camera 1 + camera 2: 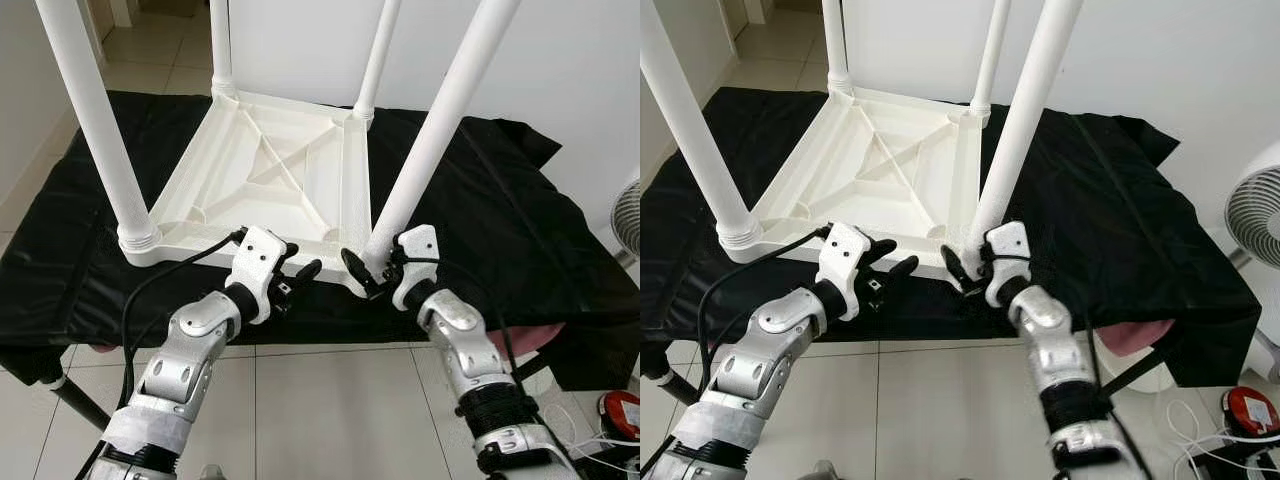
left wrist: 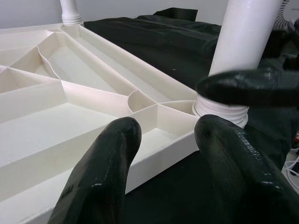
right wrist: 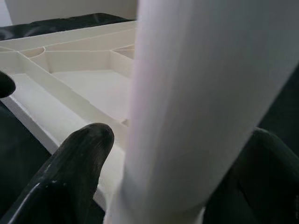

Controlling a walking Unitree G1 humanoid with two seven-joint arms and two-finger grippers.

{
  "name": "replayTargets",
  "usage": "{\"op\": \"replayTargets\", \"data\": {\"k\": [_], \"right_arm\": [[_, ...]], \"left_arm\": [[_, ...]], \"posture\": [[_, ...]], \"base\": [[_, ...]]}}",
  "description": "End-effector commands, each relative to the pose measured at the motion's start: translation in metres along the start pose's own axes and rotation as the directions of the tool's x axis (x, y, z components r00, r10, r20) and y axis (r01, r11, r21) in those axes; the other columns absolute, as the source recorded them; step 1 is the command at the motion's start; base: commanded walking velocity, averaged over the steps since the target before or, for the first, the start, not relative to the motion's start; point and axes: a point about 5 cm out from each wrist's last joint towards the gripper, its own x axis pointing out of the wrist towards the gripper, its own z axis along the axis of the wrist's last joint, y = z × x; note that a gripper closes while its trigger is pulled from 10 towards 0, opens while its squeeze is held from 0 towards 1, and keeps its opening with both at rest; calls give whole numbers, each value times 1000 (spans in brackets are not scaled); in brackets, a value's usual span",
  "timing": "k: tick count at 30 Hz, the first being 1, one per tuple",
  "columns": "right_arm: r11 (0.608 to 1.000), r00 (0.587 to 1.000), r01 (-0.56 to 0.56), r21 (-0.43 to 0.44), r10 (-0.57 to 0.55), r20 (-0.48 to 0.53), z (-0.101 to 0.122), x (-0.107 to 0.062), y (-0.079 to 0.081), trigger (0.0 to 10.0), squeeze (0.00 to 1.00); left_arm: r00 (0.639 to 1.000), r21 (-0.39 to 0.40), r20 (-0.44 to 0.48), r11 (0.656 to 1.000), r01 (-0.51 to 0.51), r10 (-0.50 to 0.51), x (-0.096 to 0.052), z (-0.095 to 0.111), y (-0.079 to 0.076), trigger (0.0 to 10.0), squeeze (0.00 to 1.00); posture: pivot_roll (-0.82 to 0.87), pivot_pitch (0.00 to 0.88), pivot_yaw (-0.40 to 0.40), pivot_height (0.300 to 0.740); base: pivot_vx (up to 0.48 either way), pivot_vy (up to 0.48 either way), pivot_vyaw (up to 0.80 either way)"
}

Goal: Building children table

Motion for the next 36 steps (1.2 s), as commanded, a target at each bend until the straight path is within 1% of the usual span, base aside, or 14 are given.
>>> {"op": "replayTargets", "data": {"k": [1,3,4,6,7,8,14,21,22,23,24,27,34,36], "right_arm": [[998,998,-56,-3,56,2,-2,1,-3,10000,0],[994,993,-114,0,114,-14,-3,4,-6,9216,0],[991,991,-130,-1,130,-18,-3,4,-6,2706,0],[989,989,-147,2,147,-32,-5,4,-7,2706,0],[987,986,-163,4,163,-40,-7,4,-8,353,0],[984,983,-176,11,177,-54,-9,4,-10,0,0],[976,973,-216,9,216,-86,-16,3,-14,0,0],[977,973,-212,12,212,-85,-17,3,-15,0,0],[982,979,-187,21,188,-74,-17,2,-15,10000,0],[989,987,-147,17,148,-64,-17,2,-15,10000,0],[989,987,-147,17,148,-64,-17,2,-15,10000,0],[1000,998,-14,22,15,-57,-19,4,-14,10000,0],[1000,999,21,18,-20,-50,-21,4,-11,10000,0],[994,994,105,22,-105,-34,-23,5,-1,10000,0]], "left_arm": [[1000,-16,4,1000,-14,14,2,-1,-3,10000,0],[1000,-5,15,1000,-2,2,1,1,-5,10000,0],[1000,2,18,1000,-4,4,2,1,-5,10000,0],[1000,-3,17,1000,-9,9,2,1,-5,10000,0],[1000,-9,17,1000,-11,11,2,1,-5,10000,0],[1000,-20,15,1000,-10,10,2,0,-6,10000,0],[1000,-29,10,999,23,-23,1,-1,-11,10000,0],[999,-29,10,999,44,-44,0,-1,-13,10000,0],[998,-29,9,998,55,-55,0,-1,-14,10000,0],[998,-29,8,998,62,-62,-1,-2,-16,10000,0],[998,-29,8,998,62,-62,-1,-2,-16,10000,0],[995,-38,10,995,97,-96,-2,-2,-21,10000,0],[993,-40,7,992,118,-117,-4,-2,-24,10000,0],[988,-36,6,987,157,-157,-4,-3,-29,10000,0]], "posture": [[38,0,-79,740],[40,0,-78,740],[40,0,-78,740],[44,0,-78,740],[44,0,-78,740],[47,0,-74,740],[54,0,-74,740],[52,0,-77,740],[50,0,-79,740],[47,0,-78,740],[47,0,-78,740],[43,0,-80,740],[41,0,-79,740],[39,0,-77,740]], "base": [[0,0,0],[0,0,0],[0,0,0],[0,0,0],[0,0,0],[0,0,0],[0,0,0],[0,0,0],[0,0,0],[0,0,0],[0,0,0],[0,0,0],[0,0,0],[0,0,0]]}}
